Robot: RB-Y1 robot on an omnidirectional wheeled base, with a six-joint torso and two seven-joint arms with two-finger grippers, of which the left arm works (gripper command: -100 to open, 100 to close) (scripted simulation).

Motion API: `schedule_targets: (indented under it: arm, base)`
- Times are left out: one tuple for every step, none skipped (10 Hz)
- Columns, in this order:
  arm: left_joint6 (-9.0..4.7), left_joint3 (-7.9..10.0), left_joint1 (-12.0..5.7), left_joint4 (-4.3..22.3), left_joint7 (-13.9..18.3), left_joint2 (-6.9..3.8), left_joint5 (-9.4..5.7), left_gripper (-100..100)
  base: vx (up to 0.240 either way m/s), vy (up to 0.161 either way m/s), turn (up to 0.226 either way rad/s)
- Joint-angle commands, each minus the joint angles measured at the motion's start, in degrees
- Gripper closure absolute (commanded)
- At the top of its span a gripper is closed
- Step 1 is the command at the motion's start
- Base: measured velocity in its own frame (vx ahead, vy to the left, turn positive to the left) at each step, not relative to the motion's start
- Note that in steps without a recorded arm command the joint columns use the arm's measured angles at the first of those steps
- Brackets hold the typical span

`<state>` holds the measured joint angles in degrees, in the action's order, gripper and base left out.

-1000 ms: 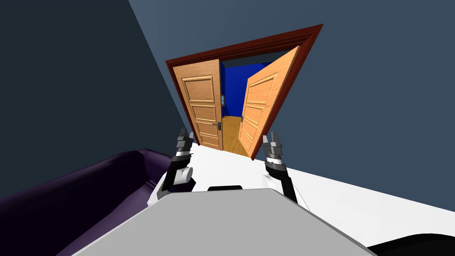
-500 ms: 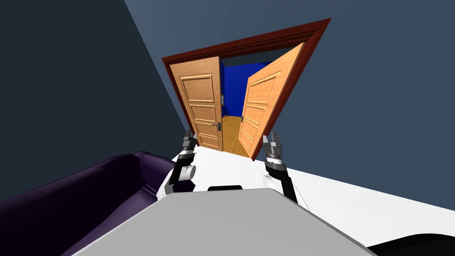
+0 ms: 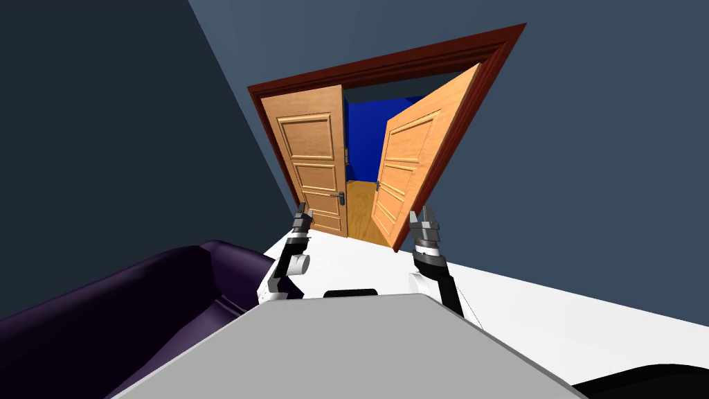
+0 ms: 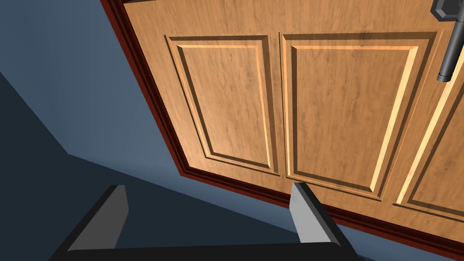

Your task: Push the door open

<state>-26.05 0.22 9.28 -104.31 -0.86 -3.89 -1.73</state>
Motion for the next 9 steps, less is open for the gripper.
schedule_targets:
  arm:
    - [-0.19, -0.36, -1.84, 2.86, 0.06, -0.15, -0.41, -100]
    - [-0.19, -0.36, -1.84, 3.70, 0.06, -0.15, -0.41, -100]
    - [-0.18, -0.57, -3.11, 5.96, 0.12, -0.25, -0.69, -100]
    - [-0.17, -0.78, -4.38, 7.89, 0.17, -0.35, -0.97, -100]
    - [-0.17, -0.78, -4.38, 8.24, 0.17, -0.35, -0.97, -100]
    - [-0.16, -1.00, -5.69, 10.57, 0.24, -0.42, -1.26, -100]
    - [-0.14, -1.22, -6.99, 12.63, 0.30, -0.48, -1.55, -100]
    - [-0.13, -1.44, -8.30, 14.24, 0.36, -0.55, -1.84, -100]
    - [-0.13, -1.44, -8.30, 15.24, 0.36, -0.55, -1.84, -100]
  base:
    - [0.084, 0.042, -0.048]
    - [0.059, 0.035, -0.017]
    - [0.056, 0.037, -0.023]
    - [0.075, 0.049, -0.035]
    - [0.053, 0.042, -0.021]
    - [0.055, 0.041, -0.032]
    - [0.069, 0.055, -0.043]
    - [0.088, 0.066, -0.047]
    - [0.066, 0.048, -0.020]
